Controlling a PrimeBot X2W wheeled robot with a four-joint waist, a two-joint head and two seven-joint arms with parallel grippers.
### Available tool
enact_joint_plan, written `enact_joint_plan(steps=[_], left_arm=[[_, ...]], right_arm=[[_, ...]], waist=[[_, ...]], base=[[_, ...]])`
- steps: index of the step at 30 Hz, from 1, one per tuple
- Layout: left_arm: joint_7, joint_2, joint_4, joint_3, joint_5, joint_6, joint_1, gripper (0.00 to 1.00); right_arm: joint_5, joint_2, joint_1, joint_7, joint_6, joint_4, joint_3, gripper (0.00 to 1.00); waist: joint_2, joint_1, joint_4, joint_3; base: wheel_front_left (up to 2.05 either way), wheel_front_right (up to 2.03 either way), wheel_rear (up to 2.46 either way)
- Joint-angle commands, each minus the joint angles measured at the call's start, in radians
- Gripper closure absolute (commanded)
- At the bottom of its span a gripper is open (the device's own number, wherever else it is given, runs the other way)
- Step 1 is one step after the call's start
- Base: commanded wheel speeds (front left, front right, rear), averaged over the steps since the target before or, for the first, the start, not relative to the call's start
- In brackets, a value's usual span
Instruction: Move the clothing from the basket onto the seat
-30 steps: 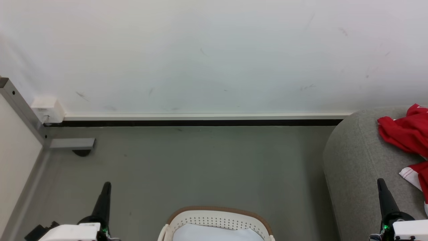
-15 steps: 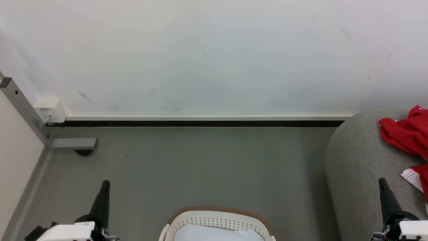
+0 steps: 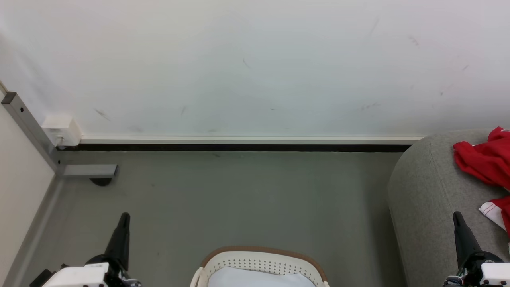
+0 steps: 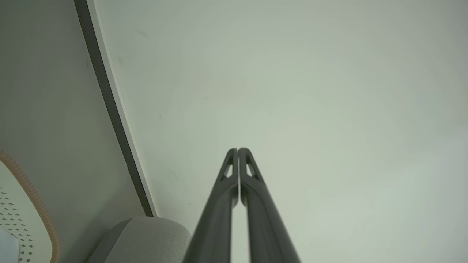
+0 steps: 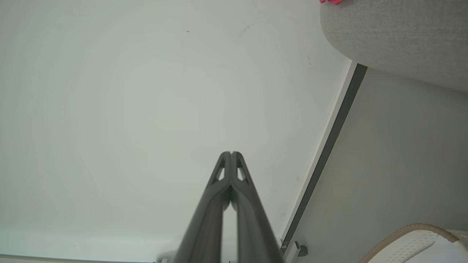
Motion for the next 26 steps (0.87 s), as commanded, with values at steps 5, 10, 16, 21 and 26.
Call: enact_joint_plan(steps=[5,10,16,21,26], left_arm=[[0.005,0.007,-0.002,0.002,-0.012,-0.007,-0.007,1.0],[0.005,0.007,-0.002,0.002,-0.012,-0.007,-0.007,1.0],[0.005,0.007,-0.002,0.002,-0.012,-0.007,-0.007,1.0],[0.005,0.007,-0.002,0.002,-0.012,-0.007,-0.007,1.0],[0.005,0.007,-0.002,0.002,-0.012,-0.007,-0.007,1.0]], right_arm=[[0.002,0.002,-0.013,0.001,-0.002,-0.006,-0.004,1.0],[0.001,0.002,-0.013,0.002,-0.002,-0.006,-0.004,1.0],[0.0,0.002,-0.013,0.003,-0.002,-0.005,-0.005,1.0],[-0.001,0.003,-0.013,0.003,-0.002,-0.005,-0.005,1.0],[-0.001,0.003,-0.013,0.004,-0.002,-0.005,-0.006,1.0]], waist=[[0.0,0.0,0.0,0.0],[0.0,0.0,0.0,0.0],[0.0,0.0,0.0,0.0],[0.0,0.0,0.0,0.0],[0.0,0.0,0.0,0.0]], base=[[0.0,0.0,0.0],[0.0,0.0,0.0],[0.0,0.0,0.0],[0.0,0.0,0.0],[0.0,0.0,0.0]])
